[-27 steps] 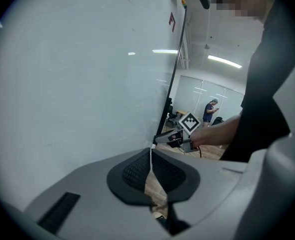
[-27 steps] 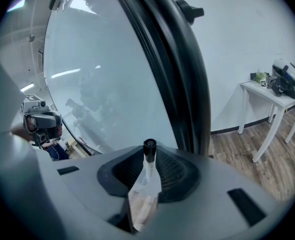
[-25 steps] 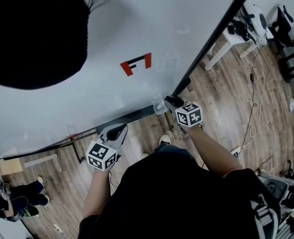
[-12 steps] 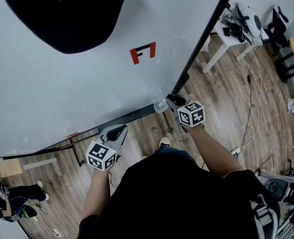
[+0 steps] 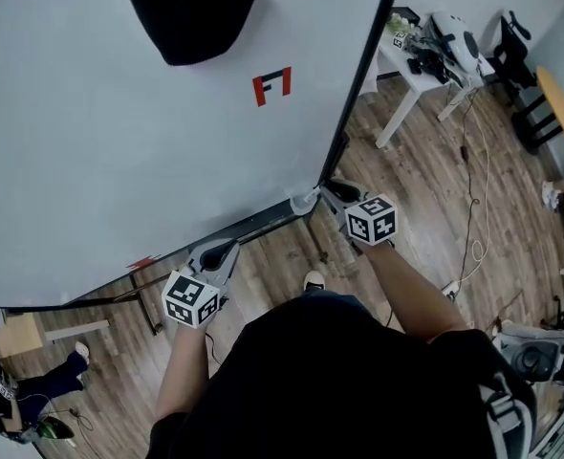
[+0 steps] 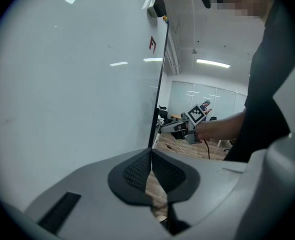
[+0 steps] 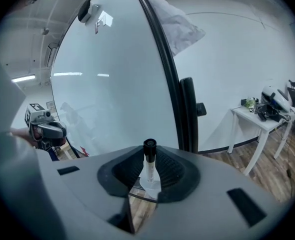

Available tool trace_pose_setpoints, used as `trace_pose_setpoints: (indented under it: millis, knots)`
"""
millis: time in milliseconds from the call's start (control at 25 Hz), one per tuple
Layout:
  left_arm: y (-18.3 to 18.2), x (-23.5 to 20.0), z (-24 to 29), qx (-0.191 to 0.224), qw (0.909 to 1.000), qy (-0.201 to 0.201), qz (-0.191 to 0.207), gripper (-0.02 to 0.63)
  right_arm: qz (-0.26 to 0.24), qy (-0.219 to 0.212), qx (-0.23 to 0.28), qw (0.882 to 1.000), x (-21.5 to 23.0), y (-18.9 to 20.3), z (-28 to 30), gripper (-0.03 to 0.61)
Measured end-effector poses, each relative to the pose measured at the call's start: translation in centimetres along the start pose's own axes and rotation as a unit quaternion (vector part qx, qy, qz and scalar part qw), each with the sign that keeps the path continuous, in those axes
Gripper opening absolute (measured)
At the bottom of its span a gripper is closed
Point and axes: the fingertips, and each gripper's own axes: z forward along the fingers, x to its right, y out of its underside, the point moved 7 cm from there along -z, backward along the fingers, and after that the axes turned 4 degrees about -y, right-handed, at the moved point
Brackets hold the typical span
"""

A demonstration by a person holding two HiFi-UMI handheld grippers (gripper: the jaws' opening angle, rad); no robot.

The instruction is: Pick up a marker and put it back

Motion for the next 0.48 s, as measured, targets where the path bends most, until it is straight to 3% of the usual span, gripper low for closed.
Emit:
trace_pose_setpoints:
  millis: [480]
  knots:
    - [0.4,1.7,-2.9,0.009,0.9993,0.027,0.025,0.013,-0.013,0.04,0.051,0.998,-3.6,-1.8,-6.8,0.067]
